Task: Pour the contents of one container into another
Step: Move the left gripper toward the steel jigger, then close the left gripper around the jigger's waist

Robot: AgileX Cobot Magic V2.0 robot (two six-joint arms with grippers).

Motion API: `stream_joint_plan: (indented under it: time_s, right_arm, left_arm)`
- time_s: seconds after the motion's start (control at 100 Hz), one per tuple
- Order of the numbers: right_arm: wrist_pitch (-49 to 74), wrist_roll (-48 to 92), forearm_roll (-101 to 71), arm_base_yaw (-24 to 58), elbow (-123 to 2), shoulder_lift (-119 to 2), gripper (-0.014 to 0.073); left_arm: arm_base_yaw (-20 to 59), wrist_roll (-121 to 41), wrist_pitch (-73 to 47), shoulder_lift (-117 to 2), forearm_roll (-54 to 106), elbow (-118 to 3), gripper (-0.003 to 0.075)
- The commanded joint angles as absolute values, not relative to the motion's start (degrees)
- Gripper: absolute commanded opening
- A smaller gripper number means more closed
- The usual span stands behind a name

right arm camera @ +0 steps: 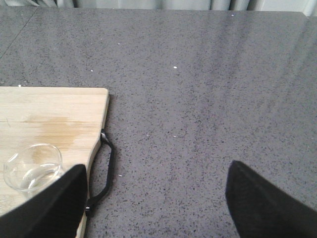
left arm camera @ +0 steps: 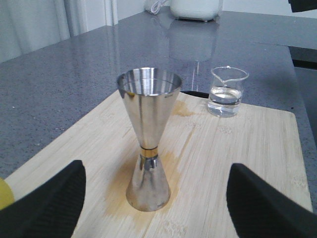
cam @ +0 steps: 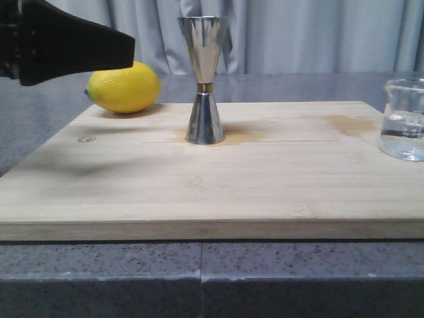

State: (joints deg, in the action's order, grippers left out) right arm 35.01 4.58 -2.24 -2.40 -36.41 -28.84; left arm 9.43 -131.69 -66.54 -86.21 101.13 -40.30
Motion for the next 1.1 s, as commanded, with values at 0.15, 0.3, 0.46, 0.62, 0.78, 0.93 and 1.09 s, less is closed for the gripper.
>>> stream_joint_plan:
  time_s: [0.15,0.3,0.46,0.62,0.78,0.93,1.09]
  right_arm:
    - [31.01,4.93,-2.05,-2.61,-38.5,-29.58,0.0526]
    - [31.01,4.93,-2.05,-2.61,-38.5,-29.58,0.0526]
    - [31.14,4.93,-2.05,-2.61,-38.5,-29.58,0.0526]
    - [31.14,4.93,-2.05,-2.61,-38.5,-29.58,0.0526]
    - [31.14,4.93,-2.05,-2.61,-38.5,-29.58,0.0526]
    - [31.14,4.93,-1.94,-2.61,-38.5,-29.58,0.0526]
    - [31.14,4.93,-1.94,-2.61,-38.5,-29.58,0.0526]
  left_arm:
    - [12.02,-132.81,-72.69,-90.62,106.09,-41.84,0.0534]
    - [13.84,-133.62,-72.69,-93.36,106.09,-43.49,0.0534]
    - [15.57,-133.62,-72.69,-93.88,106.09,-46.2,0.0534]
    - [16.14,-133.62,-72.69,-95.69,106.09,-48.67,0.0534]
    - [18.27,-133.62,-72.69,-98.55,106.09,-50.73,0.0534]
    - [20.15,-133.62,-72.69,-99.69,106.09,-53.26,0.0534]
    - [20.58,-133.62,-72.44,-99.66,106.09,-55.03,0.0534]
